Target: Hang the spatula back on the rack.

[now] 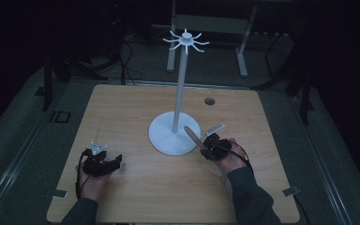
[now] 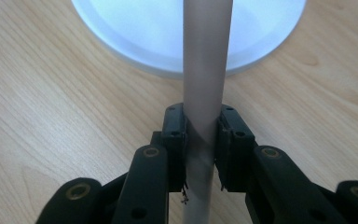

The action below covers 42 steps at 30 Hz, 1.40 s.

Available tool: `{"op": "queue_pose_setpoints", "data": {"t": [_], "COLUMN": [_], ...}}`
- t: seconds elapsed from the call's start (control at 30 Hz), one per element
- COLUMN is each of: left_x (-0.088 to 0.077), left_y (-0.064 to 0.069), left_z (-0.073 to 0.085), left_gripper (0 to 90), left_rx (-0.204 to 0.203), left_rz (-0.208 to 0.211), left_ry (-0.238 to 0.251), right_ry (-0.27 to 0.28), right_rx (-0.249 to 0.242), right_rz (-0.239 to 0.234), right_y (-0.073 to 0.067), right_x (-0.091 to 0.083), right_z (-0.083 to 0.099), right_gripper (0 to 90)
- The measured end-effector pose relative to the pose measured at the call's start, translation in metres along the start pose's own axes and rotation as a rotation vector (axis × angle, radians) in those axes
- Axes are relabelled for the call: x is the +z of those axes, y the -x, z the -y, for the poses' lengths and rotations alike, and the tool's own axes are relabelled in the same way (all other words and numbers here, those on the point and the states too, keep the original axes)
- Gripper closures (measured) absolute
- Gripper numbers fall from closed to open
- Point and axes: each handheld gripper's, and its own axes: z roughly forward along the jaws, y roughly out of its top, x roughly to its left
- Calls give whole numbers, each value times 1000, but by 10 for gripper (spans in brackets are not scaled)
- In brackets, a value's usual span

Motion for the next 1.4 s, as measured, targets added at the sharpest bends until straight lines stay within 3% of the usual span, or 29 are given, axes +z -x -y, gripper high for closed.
{"op": "queue_pose_setpoints", "data": {"t": [0.73, 1.4], "left_x": [0, 0], "left_y": [0, 0], "left_z": [0, 0], "left_gripper": [341, 340], "left_rx": [-5, -5], "left_rz": [0, -2], "left_ry": [4, 4], "right_ry": [235, 411], "right_rx": [58, 83], "right_rz": [45, 70], "right_y": [10, 16], "right_x": [-55, -83], "right_z": [6, 11], "right_gripper": [752, 753]}}
